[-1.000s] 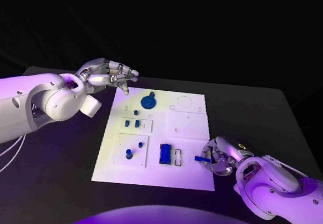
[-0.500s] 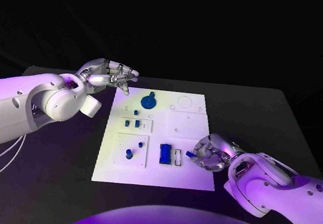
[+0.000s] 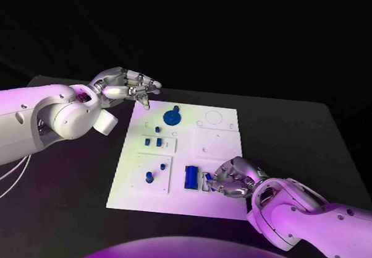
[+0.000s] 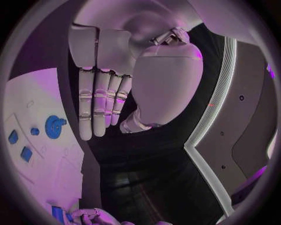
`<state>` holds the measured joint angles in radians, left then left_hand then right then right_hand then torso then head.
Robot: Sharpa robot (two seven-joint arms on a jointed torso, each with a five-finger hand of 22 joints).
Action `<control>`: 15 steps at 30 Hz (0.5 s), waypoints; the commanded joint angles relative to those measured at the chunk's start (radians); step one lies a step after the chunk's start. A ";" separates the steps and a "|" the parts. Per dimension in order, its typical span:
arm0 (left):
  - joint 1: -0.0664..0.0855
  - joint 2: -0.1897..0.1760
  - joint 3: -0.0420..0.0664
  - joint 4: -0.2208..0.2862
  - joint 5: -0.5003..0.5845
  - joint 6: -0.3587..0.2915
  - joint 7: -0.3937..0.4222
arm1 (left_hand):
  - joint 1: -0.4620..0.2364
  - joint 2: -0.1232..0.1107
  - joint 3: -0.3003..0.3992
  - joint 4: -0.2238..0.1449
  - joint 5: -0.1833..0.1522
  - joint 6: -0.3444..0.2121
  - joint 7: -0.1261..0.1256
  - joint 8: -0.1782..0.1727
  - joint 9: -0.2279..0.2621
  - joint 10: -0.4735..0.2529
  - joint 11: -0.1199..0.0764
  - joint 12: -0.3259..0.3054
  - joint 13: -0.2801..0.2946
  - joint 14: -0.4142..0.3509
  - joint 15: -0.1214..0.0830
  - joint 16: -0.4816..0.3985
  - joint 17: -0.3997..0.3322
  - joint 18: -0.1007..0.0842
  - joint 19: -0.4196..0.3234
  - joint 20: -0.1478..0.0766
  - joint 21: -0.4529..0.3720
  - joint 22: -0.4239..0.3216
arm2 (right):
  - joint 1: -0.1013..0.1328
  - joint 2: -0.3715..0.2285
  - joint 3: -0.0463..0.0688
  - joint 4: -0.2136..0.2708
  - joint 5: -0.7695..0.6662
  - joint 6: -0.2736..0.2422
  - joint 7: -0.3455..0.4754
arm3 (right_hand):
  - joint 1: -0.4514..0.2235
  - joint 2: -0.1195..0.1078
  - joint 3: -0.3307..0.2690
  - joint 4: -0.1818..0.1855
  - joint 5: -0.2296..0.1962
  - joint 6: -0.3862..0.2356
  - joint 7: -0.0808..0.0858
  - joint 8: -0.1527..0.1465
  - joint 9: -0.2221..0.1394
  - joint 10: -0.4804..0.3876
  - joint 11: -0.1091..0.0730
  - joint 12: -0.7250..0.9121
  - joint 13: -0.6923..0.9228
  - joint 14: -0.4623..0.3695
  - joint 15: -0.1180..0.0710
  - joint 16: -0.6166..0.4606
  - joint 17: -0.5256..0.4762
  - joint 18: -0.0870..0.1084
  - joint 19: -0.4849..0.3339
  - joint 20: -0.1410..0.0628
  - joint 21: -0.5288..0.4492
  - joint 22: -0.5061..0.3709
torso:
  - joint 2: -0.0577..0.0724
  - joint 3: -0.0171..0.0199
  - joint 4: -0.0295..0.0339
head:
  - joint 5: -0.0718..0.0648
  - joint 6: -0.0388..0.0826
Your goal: Assemble the parts on the task board
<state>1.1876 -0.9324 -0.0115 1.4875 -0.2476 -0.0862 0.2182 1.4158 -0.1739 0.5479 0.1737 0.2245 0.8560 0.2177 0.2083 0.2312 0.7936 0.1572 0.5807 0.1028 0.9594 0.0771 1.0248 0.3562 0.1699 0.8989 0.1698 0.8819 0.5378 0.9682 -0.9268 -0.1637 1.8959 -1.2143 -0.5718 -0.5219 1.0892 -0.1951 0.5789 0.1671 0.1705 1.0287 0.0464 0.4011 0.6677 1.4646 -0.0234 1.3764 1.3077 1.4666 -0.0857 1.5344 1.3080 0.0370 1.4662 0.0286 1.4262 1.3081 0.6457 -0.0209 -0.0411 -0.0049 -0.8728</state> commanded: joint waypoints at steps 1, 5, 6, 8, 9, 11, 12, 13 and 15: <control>0.000 0.000 0.001 0.004 0.003 0.016 0.004 | 0.004 0.006 0.006 0.000 0.006 -0.006 0.002 0.004 0.000 -0.009 0.000 0.005 -0.001 -0.004 0.003 0.003 0.001 0.015 0.008 0.002 -0.004 -0.002 | -0.001 0.006 0.000 -0.002 0.028 -0.007 0.007 | -0.012 -0.002 -0.013 0.002 -0.003 0.006 0.005 -0.004 -0.002 0.043 0.000 0.006 0.147 0.090 0.000 0.004 0.193 -0.010 0.069 -0.007 0.004 0.227 | 0.000 0.0004 0.0002 | 0.003 0.000; 0.000 0.000 0.001 0.004 0.002 0.016 0.003 | 0.006 0.007 0.008 -0.001 0.006 -0.007 0.003 0.004 0.000 -0.009 0.001 0.005 -0.002 -0.004 0.003 0.002 0.001 0.015 0.008 0.002 -0.004 -0.002 | -0.002 0.011 0.000 -0.004 0.031 -0.004 0.007 | -0.027 -0.003 -0.031 0.013 -0.004 0.009 0.005 -0.006 -0.002 0.044 0.000 0.007 0.147 0.090 0.000 0.005 0.194 -0.010 0.069 -0.006 0.006 0.227 | 0.000 0.0005 -0.0012 | 0.005 0.000; 0.000 0.000 0.001 0.004 0.002 0.016 0.003 | 0.006 0.007 0.008 -0.001 0.006 -0.007 0.003 0.004 0.000 -0.009 0.001 0.005 -0.002 -0.004 0.003 0.002 0.001 0.015 0.008 0.002 -0.004 -0.002 | -0.002 0.012 0.001 -0.005 0.032 -0.002 0.007 | -0.029 -0.003 -0.033 0.014 -0.004 0.009 0.005 -0.006 -0.002 0.044 0.000 0.006 0.147 0.090 0.000 0.005 0.195 -0.010 0.070 -0.006 0.006 0.227 | -0.001 0.0003 -0.0017 | 0.005 0.000; 0.000 0.000 0.001 0.004 0.002 0.017 0.003 | 0.006 0.007 0.008 -0.001 0.006 -0.007 0.003 0.004 0.000 -0.009 0.001 0.005 -0.002 -0.004 0.003 0.002 0.001 0.015 0.008 0.002 -0.004 -0.002 | -0.002 0.014 0.001 -0.008 0.032 0.001 0.007 | -0.030 -0.003 -0.035 0.015 -0.004 0.010 0.005 -0.006 -0.002 0.044 0.000 0.007 0.148 0.090 0.000 0.005 0.194 -0.010 0.070 -0.006 0.006 0.227 | -0.001 0.0003 -0.0019 | 0.004 0.000; 0.000 0.000 0.001 0.004 0.002 0.017 0.003 | 0.006 0.007 0.008 -0.001 0.006 -0.007 0.003 0.004 0.000 -0.009 0.001 0.005 -0.002 -0.004 0.003 0.002 0.001 0.015 0.008 0.002 -0.004 -0.002 | -0.002 0.015 0.001 -0.009 0.033 0.003 0.007 | -0.032 -0.002 -0.036 0.016 -0.004 0.010 0.005 -0.006 -0.002 0.044 0.000 0.007 0.148 0.090 0.000 0.005 0.195 -0.010 0.070 -0.006 0.006 0.227 | -0.001 0.0003 -0.0016 | 0.004 0.000; 0.000 0.000 0.001 0.004 0.002 0.018 0.002 | 0.006 0.007 0.008 -0.001 0.006 -0.007 0.003 0.004 0.000 -0.009 0.001 0.005 -0.002 -0.004 0.003 0.002 0.001 0.015 0.008 0.002 -0.004 -0.002 | -0.002 0.018 0.001 -0.011 0.034 0.005 0.007 | -0.033 -0.002 -0.039 0.018 -0.004 0.011 0.005 -0.007 -0.002 0.044 0.000 0.007 0.148 0.090 0.000 0.005 0.195 -0.011 0.070 -0.006 0.008 0.228 | -0.001 0.0008 -0.0015 | 0.005 0.000; 0.000 0.000 0.001 0.004 0.002 0.018 0.002 | 0.006 0.007 0.008 -0.001 0.006 -0.007 0.003 0.004 0.000 -0.009 0.001 0.005 -0.002 -0.004 0.003 0.002 0.001 0.015 0.008 0.002 -0.004 -0.002 | -0.002 0.019 0.001 -0.012 0.034 0.006 0.007 | -0.033 -0.002 -0.039 0.018 -0.004 0.011 0.005 -0.007 -0.002 0.044 0.000 0.007 0.148 0.090 0.000 0.005 0.195 -0.011 0.070 -0.006 0.008 0.228 | -0.001 0.0012 -0.0014 | 0.005 0.000; 0.000 0.001 0.001 0.004 0.002 0.019 0.002 | 0.006 0.007 0.008 -0.001 0.006 -0.007 0.003 0.004 0.000 -0.009 0.001 0.005 -0.002 -0.004 0.003 0.002 0.001 0.015 0.008 0.002 -0.004 -0.002 | -0.002 0.020 0.001 -0.014 0.034 0.006 0.007 | -0.033 -0.002 -0.039 0.018 -0.004 0.011 0.005 -0.007 -0.002 0.044 0.000 0.007 0.148 0.090 0.000 0.005 0.195 -0.011 0.070 -0.006 0.008 0.228 | -0.001 0.0008 -0.0008 | 0.004 0.000; 0.000 0.001 0.001 0.004 0.002 0.019 0.001 | 0.006 0.007 0.008 -0.001 0.006 -0.007 0.003 0.004 0.000 -0.009 0.001 0.005 -0.002 -0.004 0.003 0.002 0.001 0.015 0.008 0.002 -0.004 -0.002 | -0.002 0.023 0.001 -0.020 0.035 0.008 0.007 | -0.035 -0.002 -0.040 0.019 -0.004 0.011 0.005 -0.007 -0.002 0.044 0.000 0.006 0.147 0.090 0.000 0.005 0.194 -0.010 0.070 -0.006 0.007 0.227 | -0.001 0.0008 -0.0007 | 0.004 0.000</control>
<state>1.1876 -0.9330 -0.0115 1.4887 -0.2479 -0.0847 0.2164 1.4158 -0.1739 0.5479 0.1737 0.2245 0.8560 0.2177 0.2083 0.2312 0.7936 0.1572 0.5807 0.1029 0.9594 0.0772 1.0249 0.3562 0.1699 0.8989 0.1697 0.8819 0.5369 0.9670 -0.9055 -0.1634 1.8794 -1.1837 -0.5734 -0.5199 1.0633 -0.1947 0.5463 0.1862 0.1728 1.0367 0.0461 0.3981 0.6661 1.4646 -0.0234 1.3802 1.3076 1.4666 -0.0858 1.5341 1.3078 0.0370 1.4662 0.0286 1.4309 1.3078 0.6448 -0.0202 -0.0424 0.0000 -0.8728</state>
